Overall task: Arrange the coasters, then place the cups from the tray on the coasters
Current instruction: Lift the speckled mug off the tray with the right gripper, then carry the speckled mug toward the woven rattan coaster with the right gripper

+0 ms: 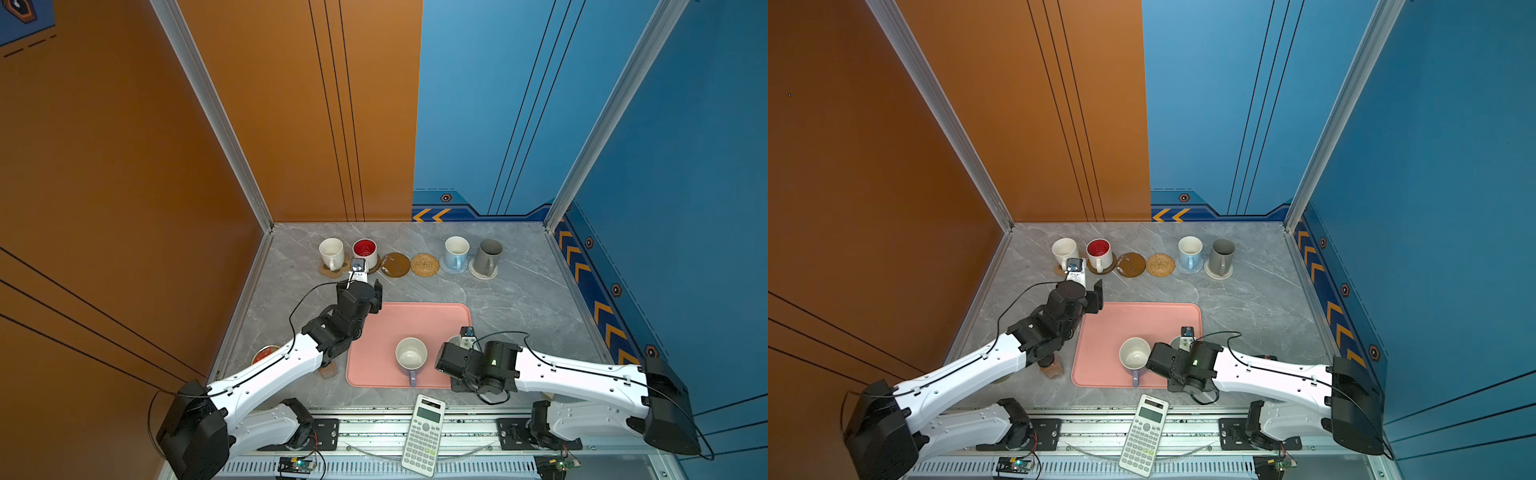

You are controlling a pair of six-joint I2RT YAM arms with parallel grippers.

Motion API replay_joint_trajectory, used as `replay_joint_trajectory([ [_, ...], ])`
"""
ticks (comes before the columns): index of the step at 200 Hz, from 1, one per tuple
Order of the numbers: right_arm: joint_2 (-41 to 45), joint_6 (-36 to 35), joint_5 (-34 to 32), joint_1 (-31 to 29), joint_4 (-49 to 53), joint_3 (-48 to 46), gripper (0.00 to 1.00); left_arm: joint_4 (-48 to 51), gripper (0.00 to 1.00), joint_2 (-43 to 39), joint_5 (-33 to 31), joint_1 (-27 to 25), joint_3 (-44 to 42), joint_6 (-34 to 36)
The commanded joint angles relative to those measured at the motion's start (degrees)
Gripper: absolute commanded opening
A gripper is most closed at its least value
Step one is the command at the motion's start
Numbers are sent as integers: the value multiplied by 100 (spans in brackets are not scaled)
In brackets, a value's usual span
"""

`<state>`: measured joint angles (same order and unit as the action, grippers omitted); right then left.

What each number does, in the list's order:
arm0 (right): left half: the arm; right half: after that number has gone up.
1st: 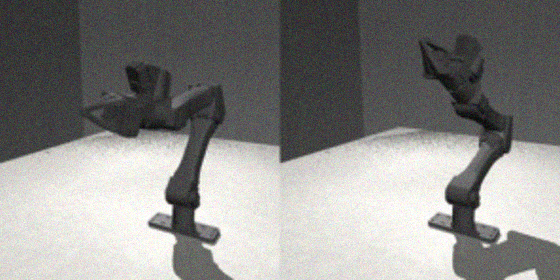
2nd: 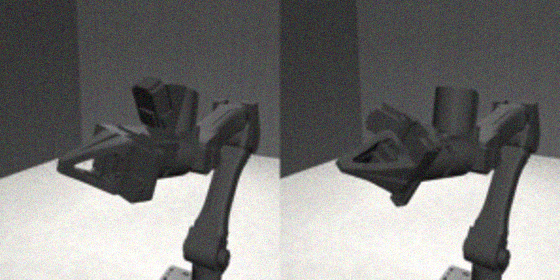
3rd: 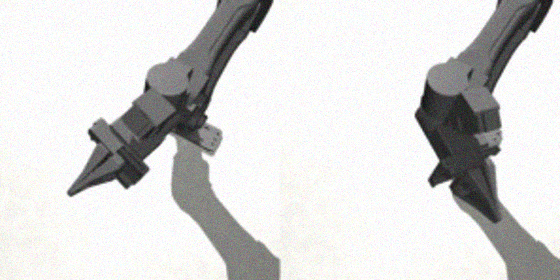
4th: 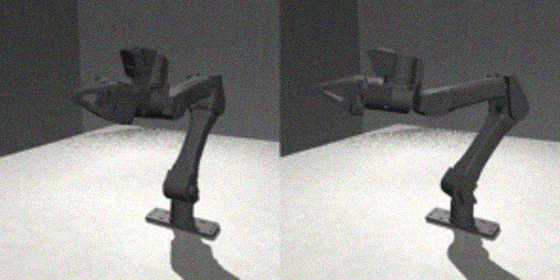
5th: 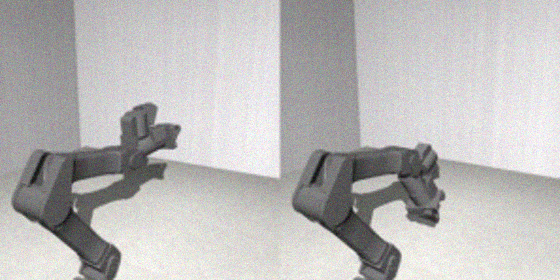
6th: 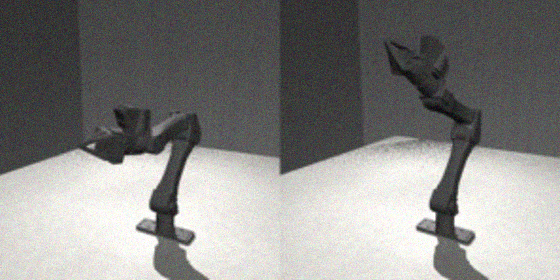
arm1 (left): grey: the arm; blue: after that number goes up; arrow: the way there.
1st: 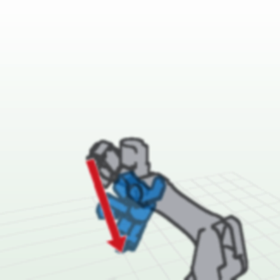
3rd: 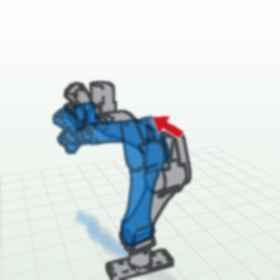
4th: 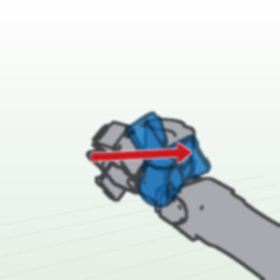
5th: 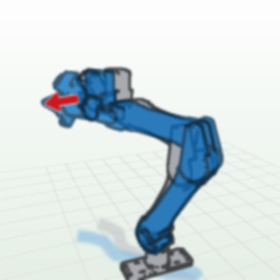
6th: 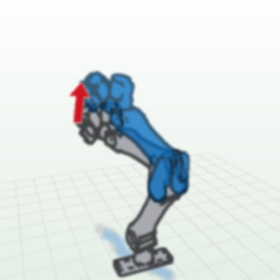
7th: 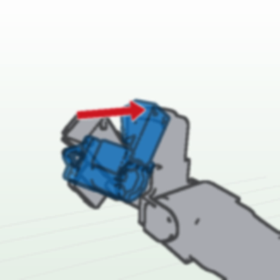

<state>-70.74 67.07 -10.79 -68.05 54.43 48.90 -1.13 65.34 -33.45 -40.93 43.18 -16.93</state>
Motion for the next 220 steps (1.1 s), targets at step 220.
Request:
replay_joint_trajectory([
  [220, -1237, -2574, -506, 1409, 621, 2720, 0, 244, 73, -225, -216, 103, -21, 80],
])
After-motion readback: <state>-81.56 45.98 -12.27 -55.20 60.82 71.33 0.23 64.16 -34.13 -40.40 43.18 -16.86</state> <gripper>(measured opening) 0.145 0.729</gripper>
